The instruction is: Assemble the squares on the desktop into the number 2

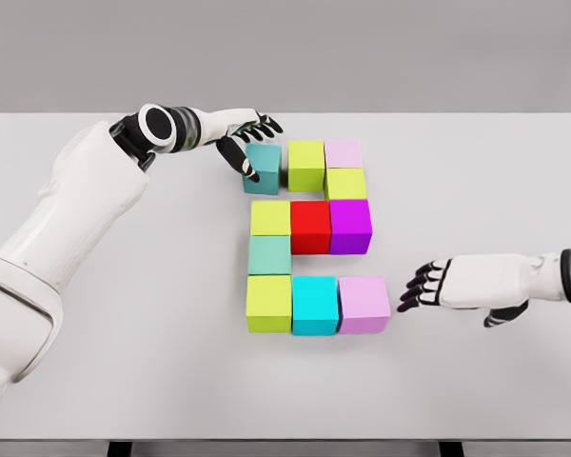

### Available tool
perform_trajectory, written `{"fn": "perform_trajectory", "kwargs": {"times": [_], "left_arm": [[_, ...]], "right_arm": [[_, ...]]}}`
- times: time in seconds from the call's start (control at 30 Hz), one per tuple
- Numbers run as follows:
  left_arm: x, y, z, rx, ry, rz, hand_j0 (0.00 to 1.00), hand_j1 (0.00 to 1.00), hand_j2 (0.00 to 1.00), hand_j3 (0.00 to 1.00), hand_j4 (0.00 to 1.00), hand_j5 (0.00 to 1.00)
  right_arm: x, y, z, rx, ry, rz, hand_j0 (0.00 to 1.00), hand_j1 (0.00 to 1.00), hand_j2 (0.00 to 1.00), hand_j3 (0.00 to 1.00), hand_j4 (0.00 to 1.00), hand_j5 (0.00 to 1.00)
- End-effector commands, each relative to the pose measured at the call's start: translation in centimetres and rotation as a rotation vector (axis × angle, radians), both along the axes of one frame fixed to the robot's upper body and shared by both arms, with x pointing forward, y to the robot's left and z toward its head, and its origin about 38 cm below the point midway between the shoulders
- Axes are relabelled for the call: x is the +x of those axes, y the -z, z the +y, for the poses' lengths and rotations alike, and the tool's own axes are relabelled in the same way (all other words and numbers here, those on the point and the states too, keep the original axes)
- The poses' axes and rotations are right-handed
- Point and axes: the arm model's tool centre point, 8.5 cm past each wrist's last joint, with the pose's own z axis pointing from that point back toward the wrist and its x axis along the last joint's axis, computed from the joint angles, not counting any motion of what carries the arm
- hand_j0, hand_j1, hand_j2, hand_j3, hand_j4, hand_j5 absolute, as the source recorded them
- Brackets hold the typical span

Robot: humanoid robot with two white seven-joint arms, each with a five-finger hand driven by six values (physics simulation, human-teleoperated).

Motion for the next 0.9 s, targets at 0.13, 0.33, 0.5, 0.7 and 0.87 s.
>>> {"fn": "perform_trajectory", "kwargs": {"times": [0.13, 0.33, 0.5, 0.7, 0.87], "left_arm": [[0.0, 0.1, 0.0, 0.016, 0.004, -0.009, 0.95, 0.95, 0.95, 0.95, 0.95, 0.95], [-0.1, 0.2, -0.8, 0.062, 0.019, -0.030, 0.95, 0.95, 0.95, 0.95, 0.95, 0.95], [-0.3, 0.5, -1.5, 0.079, 0.037, -0.041, 0.94, 0.94, 0.94, 0.94, 0.94, 0.94], [-0.4, 0.6, -1.8, 0.106, 0.050, -0.056, 0.94, 0.94, 0.94, 0.94, 0.94, 0.94], [-0.3, 0.4, -1.6, 0.107, 0.049, -0.061, 0.95, 0.95, 0.95, 0.95, 0.95, 0.95]], "right_arm": [[-0.1, 0.1, 0.4, 0.008, -0.008, 0.003, 1.00, 1.00, 1.00, 1.00, 1.00, 1.00], [0.0, 0.2, 0.9, 0.022, -0.015, 0.003, 1.00, 1.00, 1.00, 1.00, 1.00, 1.00], [0.0, 0.2, 1.1, 0.027, -0.018, 0.003, 1.00, 1.00, 1.00, 1.00, 1.00, 1.00], [0.0, 0.2, 1.1, 0.027, -0.018, 0.003, 1.00, 1.00, 1.00, 1.00, 1.00, 1.00], [0.0, 0.2, 1.2, 0.029, -0.019, 0.004, 1.00, 1.00, 1.00, 1.00, 1.00, 1.00]]}}
